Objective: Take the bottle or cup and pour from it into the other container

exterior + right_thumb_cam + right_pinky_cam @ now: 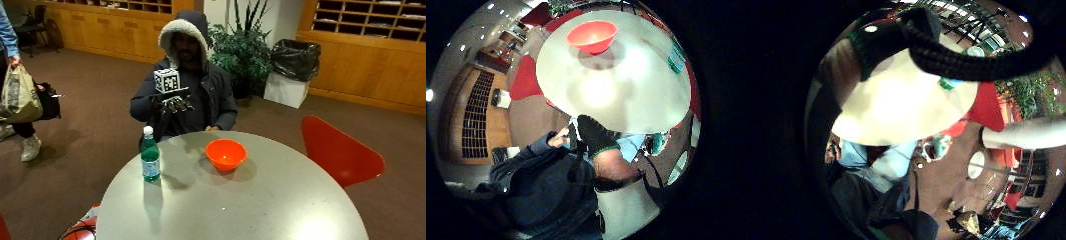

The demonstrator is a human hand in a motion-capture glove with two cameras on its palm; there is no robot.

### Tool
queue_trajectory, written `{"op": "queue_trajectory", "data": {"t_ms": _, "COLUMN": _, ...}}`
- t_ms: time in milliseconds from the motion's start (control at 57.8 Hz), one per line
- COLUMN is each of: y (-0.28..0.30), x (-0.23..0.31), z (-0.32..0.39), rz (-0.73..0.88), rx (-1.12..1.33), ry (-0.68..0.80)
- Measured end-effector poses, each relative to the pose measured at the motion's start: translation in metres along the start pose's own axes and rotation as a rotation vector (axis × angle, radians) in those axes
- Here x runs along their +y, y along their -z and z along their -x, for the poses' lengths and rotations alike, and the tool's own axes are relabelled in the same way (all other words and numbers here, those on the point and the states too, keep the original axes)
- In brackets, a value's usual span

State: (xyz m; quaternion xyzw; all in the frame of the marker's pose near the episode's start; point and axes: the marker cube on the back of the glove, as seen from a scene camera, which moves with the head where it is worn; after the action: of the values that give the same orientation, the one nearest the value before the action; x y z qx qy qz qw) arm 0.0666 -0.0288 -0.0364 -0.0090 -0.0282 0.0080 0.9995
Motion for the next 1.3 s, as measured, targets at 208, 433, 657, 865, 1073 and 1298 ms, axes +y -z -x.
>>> {"op": "queue_trajectory", "data": {"t_ms": 208, "y": 0.013, "x": -0.008, "z": -0.049, "rz": -0.043, "rx": -0.058, "ry": -0.069}}
{"op": "queue_trajectory", "data": {"t_ms": 433, "y": 0.014, "x": -0.020, "z": -0.118, "rz": -0.100, "rx": -0.181, "ry": -0.159}}
{"op": "queue_trajectory", "data": {"t_ms": 657, "y": -0.010, "x": -0.041, "z": -0.190, "rz": -0.306, "rx": -0.413, "ry": -0.099}}
{"op": "queue_trajectory", "data": {"t_ms": 865, "y": -0.047, "x": -0.082, "z": -0.241, "rz": -0.391, "rx": -0.769, "ry": 0.032}}
{"op": "queue_trajectory", "data": {"t_ms": 1073, "y": -0.085, "x": -0.135, "z": -0.257, "rz": -0.423, "rx": -1.008, "ry": 0.071}}
{"op": "queue_trajectory", "data": {"t_ms": 1298, "y": -0.104, "x": -0.172, "z": -0.244, "rz": -0.305, "rx": -1.079, "ry": -0.169}}
